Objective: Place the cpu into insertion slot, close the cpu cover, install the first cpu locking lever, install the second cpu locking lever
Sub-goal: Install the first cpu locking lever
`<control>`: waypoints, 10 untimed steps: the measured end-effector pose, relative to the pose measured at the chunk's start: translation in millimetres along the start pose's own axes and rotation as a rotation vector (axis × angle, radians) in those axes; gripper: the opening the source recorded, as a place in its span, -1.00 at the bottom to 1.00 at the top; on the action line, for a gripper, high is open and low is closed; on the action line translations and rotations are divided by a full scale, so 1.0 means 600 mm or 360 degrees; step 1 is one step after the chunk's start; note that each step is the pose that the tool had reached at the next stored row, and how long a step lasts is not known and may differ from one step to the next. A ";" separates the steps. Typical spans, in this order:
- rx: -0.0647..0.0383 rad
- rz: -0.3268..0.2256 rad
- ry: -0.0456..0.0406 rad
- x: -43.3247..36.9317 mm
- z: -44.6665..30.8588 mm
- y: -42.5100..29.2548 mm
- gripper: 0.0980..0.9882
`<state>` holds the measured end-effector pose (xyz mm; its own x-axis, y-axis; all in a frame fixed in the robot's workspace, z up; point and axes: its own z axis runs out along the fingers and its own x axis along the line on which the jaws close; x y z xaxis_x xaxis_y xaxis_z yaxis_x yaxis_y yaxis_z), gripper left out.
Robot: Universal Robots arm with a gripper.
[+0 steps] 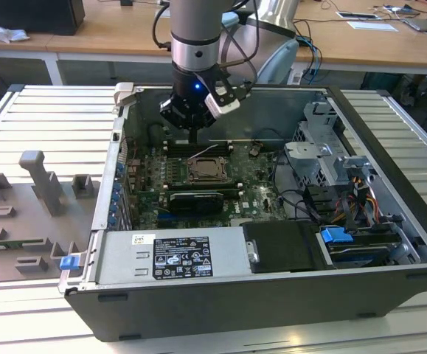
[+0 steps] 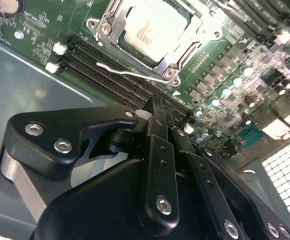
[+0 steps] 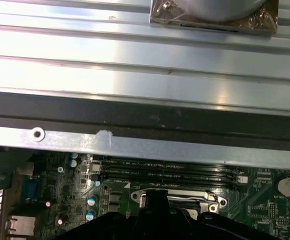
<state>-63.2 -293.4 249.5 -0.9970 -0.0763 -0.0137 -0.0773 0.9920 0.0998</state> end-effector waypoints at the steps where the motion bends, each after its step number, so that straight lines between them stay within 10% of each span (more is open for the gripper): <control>1: -0.0003 0.0000 0.0000 0.000 0.001 0.000 -0.98; 10: -0.0012 0.0001 -0.0001 -0.005 0.018 -0.003 -0.98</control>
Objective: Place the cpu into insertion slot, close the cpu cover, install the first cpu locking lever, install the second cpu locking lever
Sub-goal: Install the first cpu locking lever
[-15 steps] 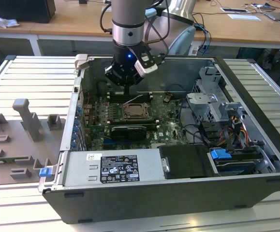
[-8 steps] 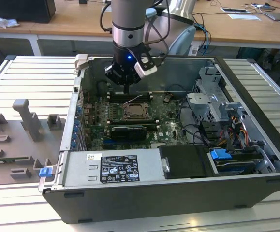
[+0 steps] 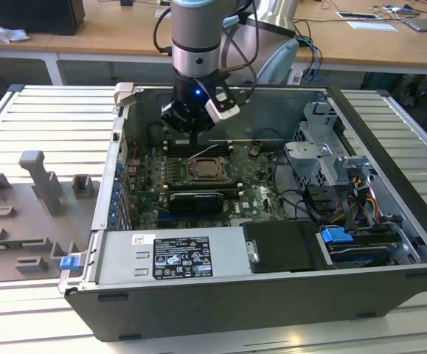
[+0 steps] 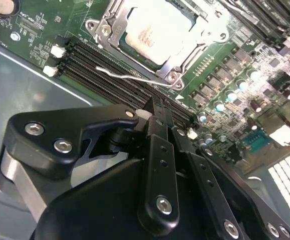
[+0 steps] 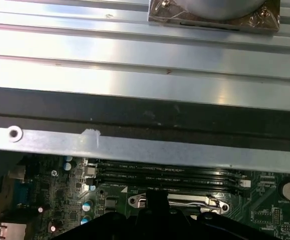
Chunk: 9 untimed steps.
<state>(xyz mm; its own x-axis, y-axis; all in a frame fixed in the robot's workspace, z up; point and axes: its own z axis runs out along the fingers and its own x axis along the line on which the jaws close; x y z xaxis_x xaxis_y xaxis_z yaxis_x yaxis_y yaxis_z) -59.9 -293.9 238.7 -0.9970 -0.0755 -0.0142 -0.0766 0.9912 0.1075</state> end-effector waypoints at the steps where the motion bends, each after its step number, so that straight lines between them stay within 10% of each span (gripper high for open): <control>1: -0.0017 0.0001 -0.0001 -0.003 0.001 0.000 -0.98; 9: -0.0029 0.0003 -0.0003 -0.007 0.019 -0.003 -0.98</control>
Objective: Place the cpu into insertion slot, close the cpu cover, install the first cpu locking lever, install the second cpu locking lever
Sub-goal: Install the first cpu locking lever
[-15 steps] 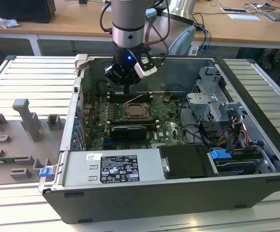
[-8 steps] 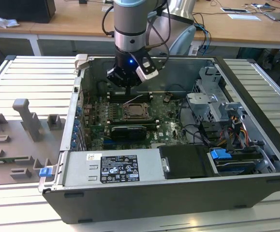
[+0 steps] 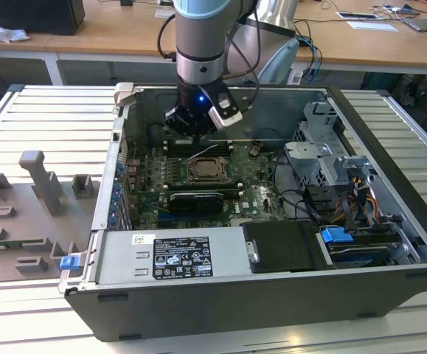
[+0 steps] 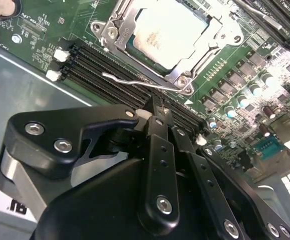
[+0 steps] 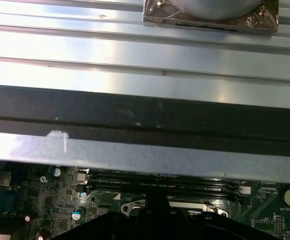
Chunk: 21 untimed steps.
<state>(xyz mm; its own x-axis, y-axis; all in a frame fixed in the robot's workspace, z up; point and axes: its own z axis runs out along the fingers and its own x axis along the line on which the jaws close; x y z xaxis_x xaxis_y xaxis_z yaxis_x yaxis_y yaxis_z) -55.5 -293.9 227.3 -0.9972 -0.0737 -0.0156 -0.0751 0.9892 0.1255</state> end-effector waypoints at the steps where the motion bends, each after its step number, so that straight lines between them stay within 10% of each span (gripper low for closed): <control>1: 0.0000 0.0000 0.0000 0.000 0.001 0.000 -0.98; 21: -0.0017 0.0000 -0.0001 -0.004 0.017 -0.002 -0.98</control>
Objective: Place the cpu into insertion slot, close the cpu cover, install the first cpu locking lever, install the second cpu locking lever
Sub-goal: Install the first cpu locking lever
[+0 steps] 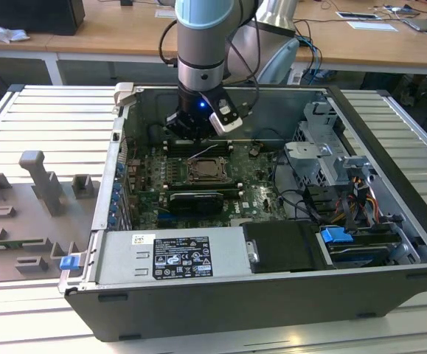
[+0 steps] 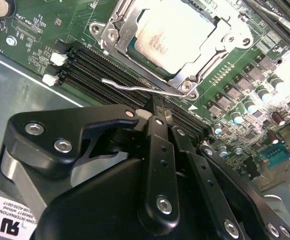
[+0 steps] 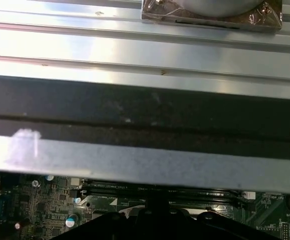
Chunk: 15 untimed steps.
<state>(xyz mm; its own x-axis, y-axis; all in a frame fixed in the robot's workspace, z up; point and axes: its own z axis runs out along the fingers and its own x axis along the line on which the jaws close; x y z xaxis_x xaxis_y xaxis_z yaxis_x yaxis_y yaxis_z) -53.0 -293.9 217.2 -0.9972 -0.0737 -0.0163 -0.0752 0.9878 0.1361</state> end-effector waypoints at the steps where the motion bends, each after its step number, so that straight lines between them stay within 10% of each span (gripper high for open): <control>1: 0.0000 0.0000 0.0000 -0.002 0.000 0.000 -0.98; 15: 0.0000 0.0000 0.0000 -0.017 -0.016 0.001 -0.98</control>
<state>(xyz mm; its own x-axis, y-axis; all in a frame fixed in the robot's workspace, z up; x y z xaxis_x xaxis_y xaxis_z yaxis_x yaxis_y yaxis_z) -42.9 -293.9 227.2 -0.9972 -0.0734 -0.0164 -0.0749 0.9879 0.1361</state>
